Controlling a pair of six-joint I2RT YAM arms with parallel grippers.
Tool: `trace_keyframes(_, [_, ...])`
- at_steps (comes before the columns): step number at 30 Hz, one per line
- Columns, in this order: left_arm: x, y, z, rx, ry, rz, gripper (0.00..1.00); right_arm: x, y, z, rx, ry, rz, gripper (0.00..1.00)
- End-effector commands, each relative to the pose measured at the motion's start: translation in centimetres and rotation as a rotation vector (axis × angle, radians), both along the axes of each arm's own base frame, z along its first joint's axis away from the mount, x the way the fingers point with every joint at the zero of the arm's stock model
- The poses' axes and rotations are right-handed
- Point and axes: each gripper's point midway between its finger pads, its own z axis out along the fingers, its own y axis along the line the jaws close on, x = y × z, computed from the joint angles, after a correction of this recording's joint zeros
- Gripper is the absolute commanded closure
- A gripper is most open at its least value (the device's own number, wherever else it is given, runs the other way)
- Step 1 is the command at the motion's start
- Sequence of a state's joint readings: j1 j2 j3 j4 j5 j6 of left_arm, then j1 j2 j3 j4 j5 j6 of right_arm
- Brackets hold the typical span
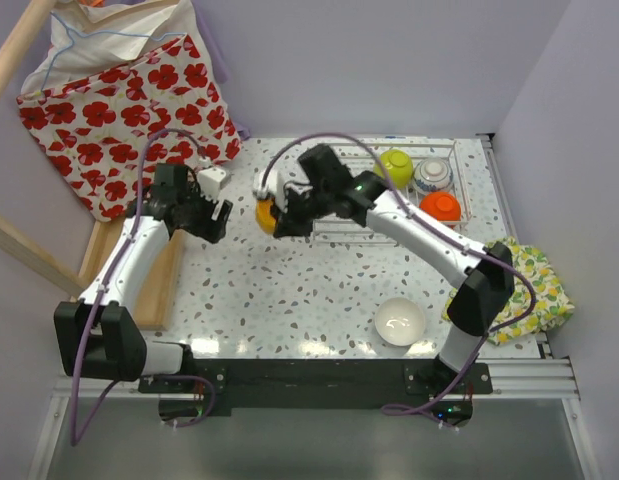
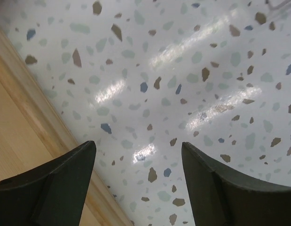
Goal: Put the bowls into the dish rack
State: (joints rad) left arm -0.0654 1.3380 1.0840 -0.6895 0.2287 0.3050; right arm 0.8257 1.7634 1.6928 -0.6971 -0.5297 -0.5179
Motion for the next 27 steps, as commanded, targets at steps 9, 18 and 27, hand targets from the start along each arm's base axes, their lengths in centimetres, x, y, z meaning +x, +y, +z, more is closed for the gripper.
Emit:
trace_keyframes(9, [7.0, -12.6, 10.1, -0.108, -0.249, -0.312, 0.26, 12.5, -9.7, 10.5, 0.695, 0.700, -0.562, 1.00])
trace_keyframes(18, [10.7, -19.5, 12.0, -0.168, -0.293, -0.439, 0.32, 15.4, -13.9, 4.8, 0.767, 0.936, -0.677, 1.00])
trace_keyframes(27, [12.5, -23.9, 10.1, -0.206, -0.276, -0.482, 0.47, 17.3, -15.8, 1.0, 0.790, 1.059, -0.793, 1.00])
